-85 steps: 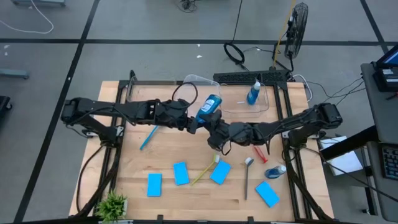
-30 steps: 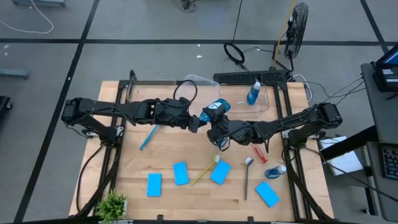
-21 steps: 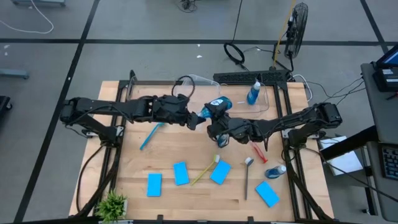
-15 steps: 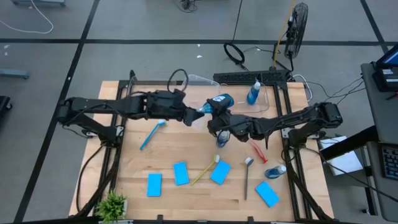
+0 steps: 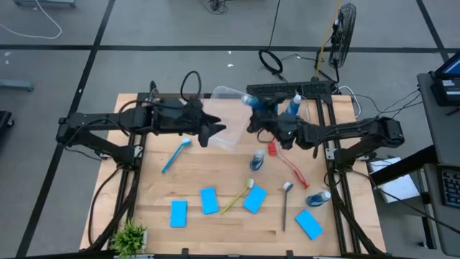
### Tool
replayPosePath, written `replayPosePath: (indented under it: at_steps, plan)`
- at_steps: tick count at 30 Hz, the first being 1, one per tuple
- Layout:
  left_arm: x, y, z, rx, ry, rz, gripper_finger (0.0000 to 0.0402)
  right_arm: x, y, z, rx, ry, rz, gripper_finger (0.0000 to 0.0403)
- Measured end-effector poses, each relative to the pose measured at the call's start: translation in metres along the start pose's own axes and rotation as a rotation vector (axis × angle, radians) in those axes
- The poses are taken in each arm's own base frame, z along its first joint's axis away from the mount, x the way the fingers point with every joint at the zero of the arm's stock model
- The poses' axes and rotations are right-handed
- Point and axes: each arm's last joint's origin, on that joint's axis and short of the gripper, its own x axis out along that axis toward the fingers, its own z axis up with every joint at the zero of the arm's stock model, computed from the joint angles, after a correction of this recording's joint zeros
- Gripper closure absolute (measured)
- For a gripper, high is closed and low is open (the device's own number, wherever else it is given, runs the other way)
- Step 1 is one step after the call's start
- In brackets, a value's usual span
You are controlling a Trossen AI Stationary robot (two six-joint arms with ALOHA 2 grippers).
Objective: Pick & Place Kitchen Sink Supplies
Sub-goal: Put the blue soap dispenser into the right transparent bin
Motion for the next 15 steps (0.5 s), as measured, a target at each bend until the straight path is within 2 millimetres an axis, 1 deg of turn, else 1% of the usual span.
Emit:
replayPosePath:
  at_steps: [3,5,9,15]
  plan:
    - [-0.002,0.001,-0.001,0.056,0.015,0.008,0.0209,0.004,-0.013,-0.004,0.12,0.019,-0.025,0.0295]
    - [-0.002,0.003,-0.005,0.078,0.058,0.033,0.0216,0.006,-0.02,-0.008,0.202,0.033,-0.038,0.0296]
    - [-0.004,0.008,-0.012,0.105,0.135,0.073,0.0227,0.011,-0.028,-0.015,0.319,0.052,-0.031,0.0294]
    - [-0.006,0.012,-0.021,0.153,0.228,0.117,0.0237,0.019,-0.021,-0.036,0.414,0.082,-0.007,0.0295]
